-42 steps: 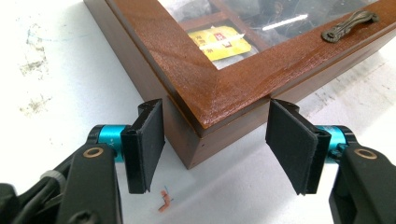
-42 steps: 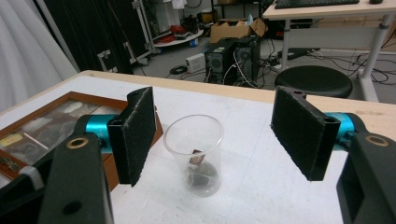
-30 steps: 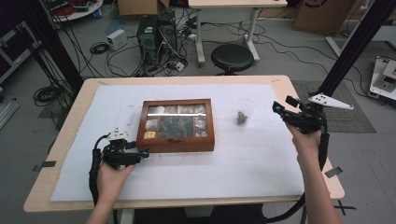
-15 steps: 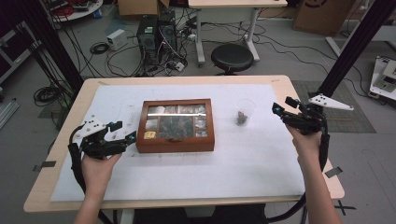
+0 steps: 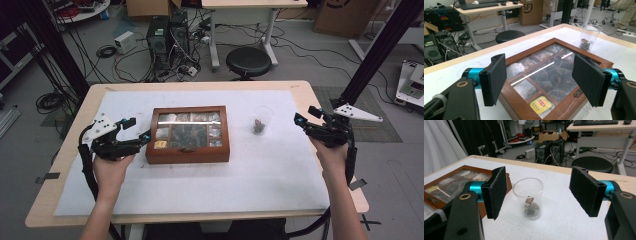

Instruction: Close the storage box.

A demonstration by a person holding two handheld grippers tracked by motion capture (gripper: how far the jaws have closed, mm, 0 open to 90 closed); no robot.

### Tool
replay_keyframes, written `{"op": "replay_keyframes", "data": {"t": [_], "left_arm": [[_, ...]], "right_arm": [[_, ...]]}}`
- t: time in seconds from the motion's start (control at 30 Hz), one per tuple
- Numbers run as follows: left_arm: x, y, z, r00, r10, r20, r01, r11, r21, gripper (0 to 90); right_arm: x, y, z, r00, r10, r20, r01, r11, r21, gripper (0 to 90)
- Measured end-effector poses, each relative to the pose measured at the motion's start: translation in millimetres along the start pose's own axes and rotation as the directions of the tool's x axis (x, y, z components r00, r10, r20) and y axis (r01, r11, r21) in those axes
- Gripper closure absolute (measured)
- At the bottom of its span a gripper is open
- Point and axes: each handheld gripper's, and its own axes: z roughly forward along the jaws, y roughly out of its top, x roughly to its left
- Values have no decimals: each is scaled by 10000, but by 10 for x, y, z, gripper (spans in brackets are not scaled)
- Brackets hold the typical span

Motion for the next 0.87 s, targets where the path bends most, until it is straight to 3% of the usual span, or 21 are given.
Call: {"op": "replay_keyframes", "data": {"t": [0.87], "left_arm": [[63,-1,15,9993,-341,-117,342,9994,15,278]], "right_arm": [[18,-29,-23,9999,-108,-34,109,9999,29,292]]}}
